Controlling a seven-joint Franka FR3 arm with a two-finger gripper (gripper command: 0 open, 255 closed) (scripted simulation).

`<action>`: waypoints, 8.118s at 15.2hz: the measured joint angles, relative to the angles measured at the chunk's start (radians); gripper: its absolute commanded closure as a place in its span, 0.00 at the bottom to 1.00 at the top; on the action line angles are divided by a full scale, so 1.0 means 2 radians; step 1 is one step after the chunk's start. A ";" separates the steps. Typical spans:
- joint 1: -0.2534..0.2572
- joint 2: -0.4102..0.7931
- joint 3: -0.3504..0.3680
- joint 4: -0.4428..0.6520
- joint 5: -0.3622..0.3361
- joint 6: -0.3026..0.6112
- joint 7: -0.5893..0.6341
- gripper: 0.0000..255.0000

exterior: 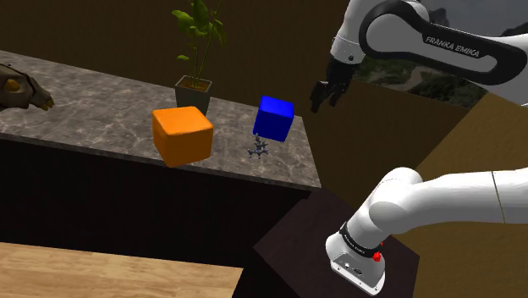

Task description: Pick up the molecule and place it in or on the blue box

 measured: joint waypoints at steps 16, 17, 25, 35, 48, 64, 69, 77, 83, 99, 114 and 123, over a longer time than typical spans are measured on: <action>-0.039 0.216 0.065 -0.006 -0.011 0.186 0.197 0.00; -0.042 0.237 0.069 0.005 -0.015 0.192 0.212 0.00; -0.058 0.398 0.078 0.071 -0.059 0.261 0.327 0.00; -0.062 0.458 0.070 0.070 -0.083 0.313 0.363 0.00; -0.062 0.461 0.070 0.071 -0.084 0.316 0.363 1.00; -0.063 0.419 0.073 0.097 -0.064 0.251 0.340 1.00; -0.062 0.405 0.074 0.115 -0.058 0.220 0.332 1.00; -0.062 0.383 0.075 0.144 -0.048 0.170 0.319 1.00; -0.061 0.373 0.075 0.175 -0.044 0.131 0.310 1.00; -0.080 0.396 0.056 0.284 -0.047 0.053 0.258 1.00; -0.140 0.536 0.007 0.467 -0.056 0.033 0.143 1.00; -0.142 0.535 0.006 0.407 -0.058 0.091 0.153 1.00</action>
